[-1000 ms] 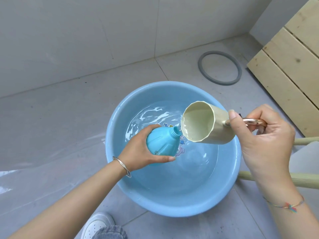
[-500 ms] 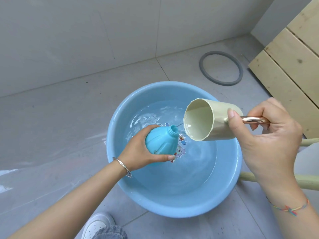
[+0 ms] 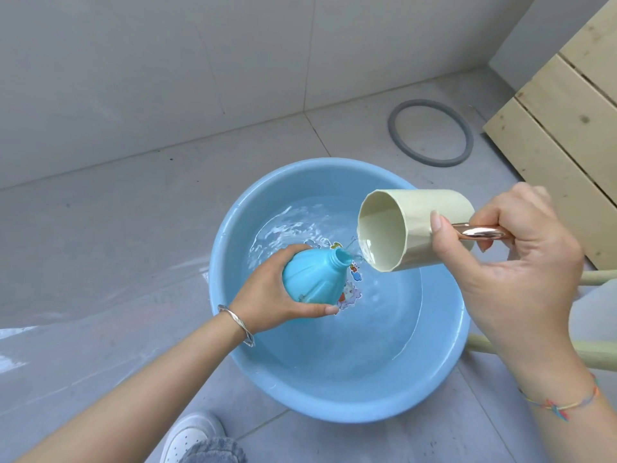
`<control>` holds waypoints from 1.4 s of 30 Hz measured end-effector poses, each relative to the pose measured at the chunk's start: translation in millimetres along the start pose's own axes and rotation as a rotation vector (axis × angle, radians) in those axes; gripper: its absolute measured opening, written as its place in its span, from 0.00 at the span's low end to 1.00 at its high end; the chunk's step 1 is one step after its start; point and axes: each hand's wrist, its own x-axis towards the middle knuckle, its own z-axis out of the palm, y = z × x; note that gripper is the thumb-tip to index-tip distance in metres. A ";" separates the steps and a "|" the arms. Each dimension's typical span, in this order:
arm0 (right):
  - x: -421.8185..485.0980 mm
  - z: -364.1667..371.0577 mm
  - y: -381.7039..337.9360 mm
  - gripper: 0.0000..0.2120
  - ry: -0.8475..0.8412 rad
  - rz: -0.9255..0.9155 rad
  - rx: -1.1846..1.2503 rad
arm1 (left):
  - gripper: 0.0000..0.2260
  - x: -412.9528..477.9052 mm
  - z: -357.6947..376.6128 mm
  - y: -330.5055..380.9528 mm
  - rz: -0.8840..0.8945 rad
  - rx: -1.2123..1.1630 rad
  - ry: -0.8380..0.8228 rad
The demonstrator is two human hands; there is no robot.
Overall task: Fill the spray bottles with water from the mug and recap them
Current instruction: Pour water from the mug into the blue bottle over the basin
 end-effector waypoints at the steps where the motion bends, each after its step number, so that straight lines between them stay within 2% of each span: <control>1: 0.1 0.5 -0.5 0.17 -0.002 -0.009 -0.007 | 0.40 0.1 0.2 0.1 -0.003 -0.001 0.000; 8: 1.7 2.9 -3.6 0.16 -0.011 -0.098 -0.051 | 0.38 0.1 0.2 -0.7 0.000 0.002 0.004; 22: 2.7 7.8 -13.9 0.17 -0.039 -0.382 -0.142 | 0.40 0.4 0.9 -3.0 -0.009 0.001 0.013; 28: 1.7 11.7 -16.4 0.17 -0.047 -0.489 -0.169 | 0.37 0.0 0.6 -0.6 0.008 -0.016 0.014; 33: -1.0 16.7 -18.5 0.17 -0.047 -0.538 -0.186 | 0.40 0.0 0.8 -1.6 0.004 0.000 0.023; 36: -2.1 16.5 -12.6 0.17 -0.007 -0.410 -0.147 | 0.39 -1.2 0.0 -1.6 0.005 -0.011 0.030; 39: -2.6 18.1 5.6 0.17 0.024 -0.116 -0.105 | 0.38 -1.6 -1.3 -2.6 0.002 -0.032 0.046; 42: -9.0 24.6 36.9 0.18 -0.027 0.217 0.021 | 0.36 -1.7 -2.4 -3.7 -0.004 -0.063 0.057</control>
